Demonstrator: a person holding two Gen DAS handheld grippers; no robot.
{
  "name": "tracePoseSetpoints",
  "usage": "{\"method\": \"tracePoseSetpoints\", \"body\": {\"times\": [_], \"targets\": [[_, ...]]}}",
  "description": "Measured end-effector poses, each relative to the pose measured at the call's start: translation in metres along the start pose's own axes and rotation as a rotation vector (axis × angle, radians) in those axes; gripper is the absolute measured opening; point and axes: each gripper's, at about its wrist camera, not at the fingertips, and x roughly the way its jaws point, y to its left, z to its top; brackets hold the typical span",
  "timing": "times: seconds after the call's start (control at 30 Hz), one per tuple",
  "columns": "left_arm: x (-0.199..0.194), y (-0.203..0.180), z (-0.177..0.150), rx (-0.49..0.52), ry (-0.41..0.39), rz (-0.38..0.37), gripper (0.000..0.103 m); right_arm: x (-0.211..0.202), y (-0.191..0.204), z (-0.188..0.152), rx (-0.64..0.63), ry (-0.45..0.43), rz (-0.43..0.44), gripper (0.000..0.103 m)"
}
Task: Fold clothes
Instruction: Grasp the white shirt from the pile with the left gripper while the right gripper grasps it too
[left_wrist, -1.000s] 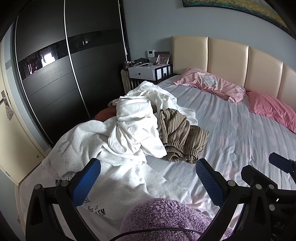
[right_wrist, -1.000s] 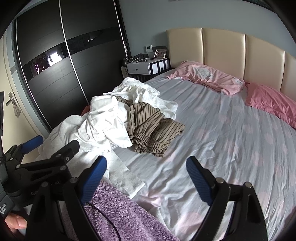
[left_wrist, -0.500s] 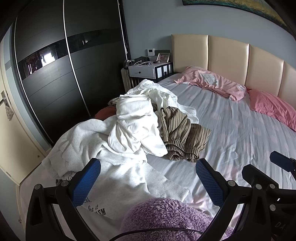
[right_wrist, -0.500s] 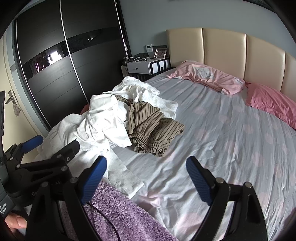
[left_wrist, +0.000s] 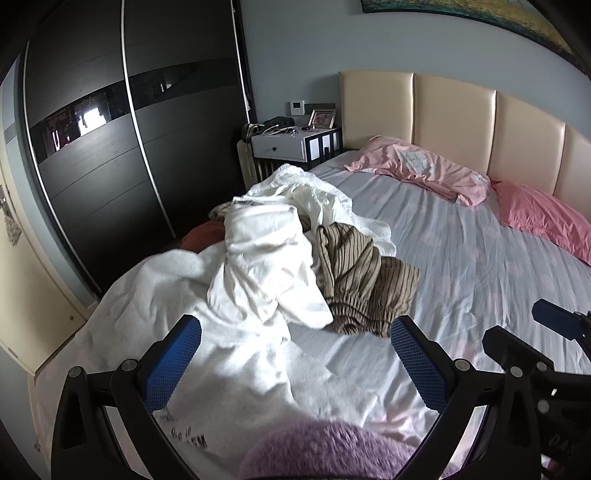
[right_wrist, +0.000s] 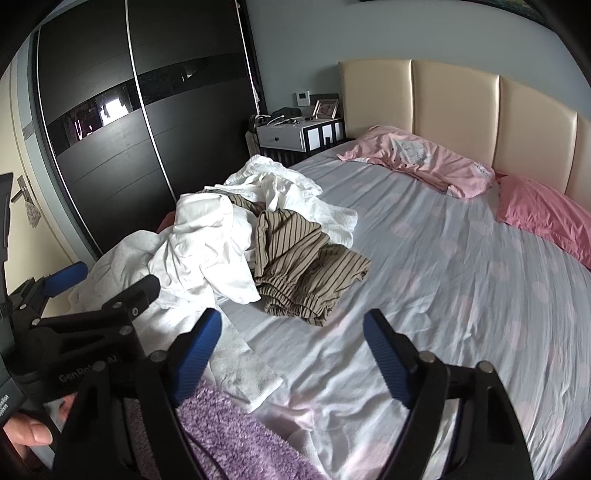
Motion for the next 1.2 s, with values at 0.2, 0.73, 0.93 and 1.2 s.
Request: {"method": "tracePoseSetpoints", "body": {"times": [0.2,0.73,0.93,1.2], "targets": [[0.046,0.032,0.021,-0.078,0.035,-0.048,0.091,0.046,-0.004,0.019,-0.046,0.034,0.03,0.071],[0.179,0.095,0.039,-0.217,0.186,-0.148,0.067,0.244,0.052,0.068,-0.177,0.183,0.318,0.069],[0.178,0.087,0.028,-0.166,0.181,-0.211,0.075,0.277,0.062,0.057,-0.179,0.225,0.375,0.034],[0.2,0.082,0.017,-0.179,0.211,-0.125,0.063,0.272,0.067,0.055,-0.205,0.187,0.376,0.007]]}}
